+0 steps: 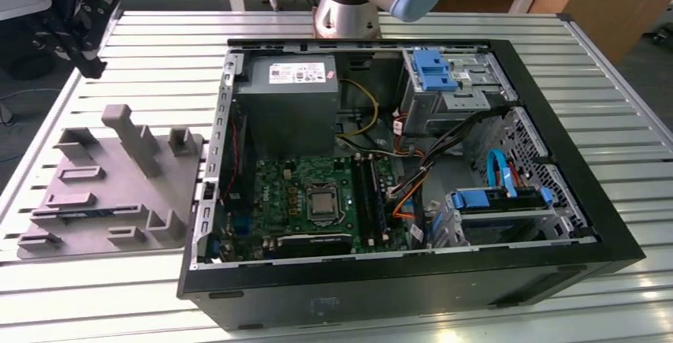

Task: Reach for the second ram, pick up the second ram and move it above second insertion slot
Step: 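Reach for the second ram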

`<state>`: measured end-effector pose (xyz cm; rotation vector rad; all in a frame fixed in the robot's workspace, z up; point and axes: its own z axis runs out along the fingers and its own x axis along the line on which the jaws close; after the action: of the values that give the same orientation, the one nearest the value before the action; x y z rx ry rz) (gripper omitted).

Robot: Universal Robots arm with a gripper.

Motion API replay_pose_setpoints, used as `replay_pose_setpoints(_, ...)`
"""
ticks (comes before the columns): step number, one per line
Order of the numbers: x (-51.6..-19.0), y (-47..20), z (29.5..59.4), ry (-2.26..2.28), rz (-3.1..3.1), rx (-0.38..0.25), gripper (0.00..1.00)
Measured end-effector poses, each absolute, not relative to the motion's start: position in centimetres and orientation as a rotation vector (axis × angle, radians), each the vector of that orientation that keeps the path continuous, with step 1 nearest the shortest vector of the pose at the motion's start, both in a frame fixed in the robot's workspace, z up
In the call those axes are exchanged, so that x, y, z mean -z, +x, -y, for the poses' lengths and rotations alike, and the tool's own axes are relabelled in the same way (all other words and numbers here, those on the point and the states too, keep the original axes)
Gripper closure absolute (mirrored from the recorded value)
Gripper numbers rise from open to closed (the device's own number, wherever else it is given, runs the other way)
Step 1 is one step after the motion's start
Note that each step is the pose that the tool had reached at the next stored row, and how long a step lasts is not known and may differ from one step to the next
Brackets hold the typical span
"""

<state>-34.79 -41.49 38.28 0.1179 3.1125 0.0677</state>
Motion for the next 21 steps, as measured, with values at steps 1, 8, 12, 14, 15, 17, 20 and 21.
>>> replay_pose_setpoints(1,-38.2,-34.8,41.6,0.118,-3.112,-0.068,0.89)
replay_pose_setpoints(8,-38.0,-35.2,42.2,0.118,-3.113,-0.068,0.89)
replay_pose_setpoints(12,-37.9,-35.5,42.6,0.118,-3.112,-0.068,0.89)
replay_pose_setpoints(14,-37.8,-35.6,42.8,0.118,-3.112,-0.068,0.89)
replay_pose_setpoints(15,-37.8,-35.6,42.9,0.118,-3.112,-0.068,0.89)
replay_pose_setpoints(17,-37.7,-35.8,43.1,0.118,-3.112,-0.068,0.89)
replay_pose_setpoints(20,-37.6,-36.0,43.4,0.118,-3.113,-0.068,0.89)
replay_pose_setpoints(21,-37.6,-36.0,43.5,0.118,-3.112,-0.068,0.89)
